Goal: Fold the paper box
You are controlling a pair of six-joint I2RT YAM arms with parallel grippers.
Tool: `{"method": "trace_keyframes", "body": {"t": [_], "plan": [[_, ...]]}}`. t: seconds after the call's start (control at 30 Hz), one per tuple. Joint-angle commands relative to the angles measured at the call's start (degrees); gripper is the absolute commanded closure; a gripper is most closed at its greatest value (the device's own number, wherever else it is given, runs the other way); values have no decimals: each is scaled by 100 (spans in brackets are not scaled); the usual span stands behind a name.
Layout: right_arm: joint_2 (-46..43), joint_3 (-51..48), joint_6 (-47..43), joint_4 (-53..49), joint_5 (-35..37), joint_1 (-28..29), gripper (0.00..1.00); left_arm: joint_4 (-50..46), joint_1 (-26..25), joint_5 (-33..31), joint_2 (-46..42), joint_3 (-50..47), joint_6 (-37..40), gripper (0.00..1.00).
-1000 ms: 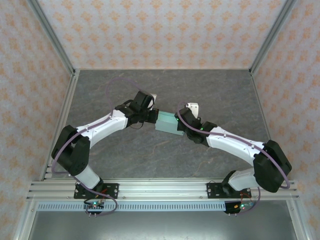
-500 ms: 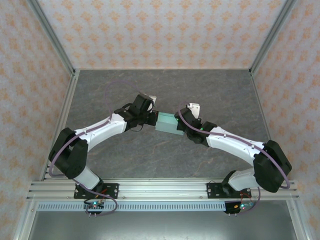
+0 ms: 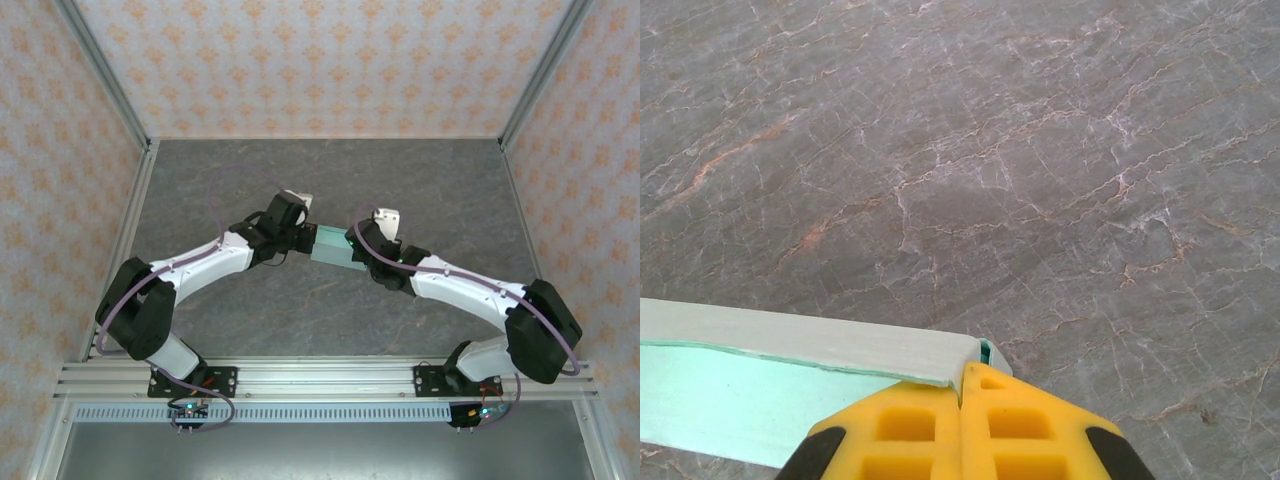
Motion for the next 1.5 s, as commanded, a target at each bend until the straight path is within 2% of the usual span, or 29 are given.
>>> {"method": "trace_keyframes", "body": {"t": [0.0,0.57,0.8,1.1,1.3,1.47], "plan": [[5,-193,136,-67,498,110,100,-252,-48,-228,-36,-304,-160,100],[277,-702,319,552,1095,287,100,102,-126,-446,6,-684,-188,100],[119,-1270,46,1343,944,350,100,260,-143,-471,-67,-868,-222,100],[251,-1582,-215,1981,1695,781,100,680,-229,-651,-320,-1249,-338,100],[358,-1726,-144,2153,1847,797,100,1064,-242,-725,-450,-1576,-381,100],[518,-1710,-115,2170,1860,796,100,1207,-250,-708,-445,-1687,-390,93]]}}
